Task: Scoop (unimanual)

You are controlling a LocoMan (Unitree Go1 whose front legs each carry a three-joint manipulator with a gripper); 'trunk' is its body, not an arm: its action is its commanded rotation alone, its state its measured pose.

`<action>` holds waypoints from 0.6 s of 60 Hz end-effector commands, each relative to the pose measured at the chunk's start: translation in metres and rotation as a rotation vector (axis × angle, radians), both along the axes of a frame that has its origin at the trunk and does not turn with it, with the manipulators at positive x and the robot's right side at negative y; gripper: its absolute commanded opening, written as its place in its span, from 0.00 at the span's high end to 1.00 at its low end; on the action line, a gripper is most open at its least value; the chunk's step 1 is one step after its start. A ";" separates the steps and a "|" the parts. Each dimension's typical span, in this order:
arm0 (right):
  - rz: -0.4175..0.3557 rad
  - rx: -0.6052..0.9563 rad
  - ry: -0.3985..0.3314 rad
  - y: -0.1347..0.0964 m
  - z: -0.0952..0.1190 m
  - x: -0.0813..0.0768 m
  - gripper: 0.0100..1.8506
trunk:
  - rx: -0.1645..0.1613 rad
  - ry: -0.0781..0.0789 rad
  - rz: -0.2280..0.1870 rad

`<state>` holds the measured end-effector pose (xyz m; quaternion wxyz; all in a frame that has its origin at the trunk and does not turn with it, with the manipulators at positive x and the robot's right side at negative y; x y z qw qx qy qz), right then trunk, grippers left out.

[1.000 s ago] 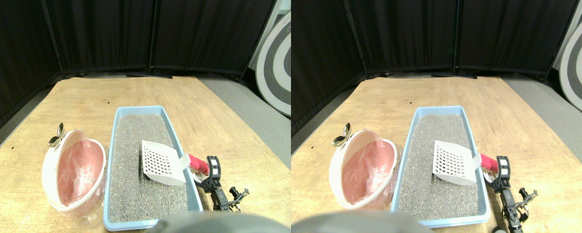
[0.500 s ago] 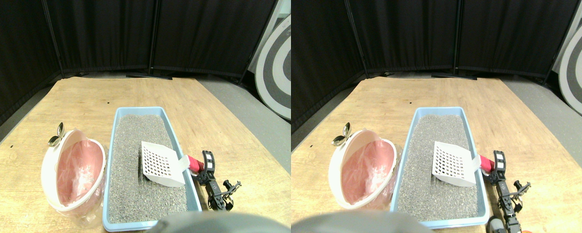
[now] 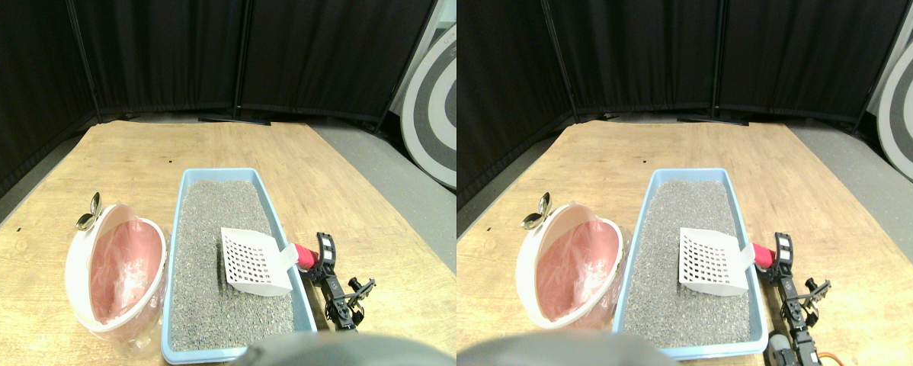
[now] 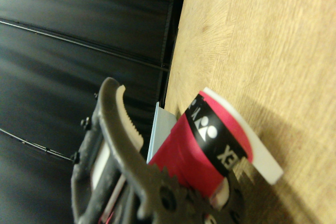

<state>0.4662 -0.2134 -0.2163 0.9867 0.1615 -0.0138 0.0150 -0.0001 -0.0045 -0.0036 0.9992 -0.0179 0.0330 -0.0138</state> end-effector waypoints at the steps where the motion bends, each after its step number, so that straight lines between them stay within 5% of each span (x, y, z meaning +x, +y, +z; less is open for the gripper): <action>1: -0.007 -0.002 -0.027 0.000 0.003 0.001 0.52 | -0.020 -0.001 0.003; 12: -0.020 -0.016 -0.012 0.002 0.002 0.001 0.53 | -0.022 -0.003 0.003; 21: 0.001 -0.034 -0.093 0.005 0.002 0.002 0.97 | -0.024 -0.003 0.003; 36: 0.005 -0.104 -0.146 0.006 0.005 0.002 0.97 | -0.030 -0.003 0.005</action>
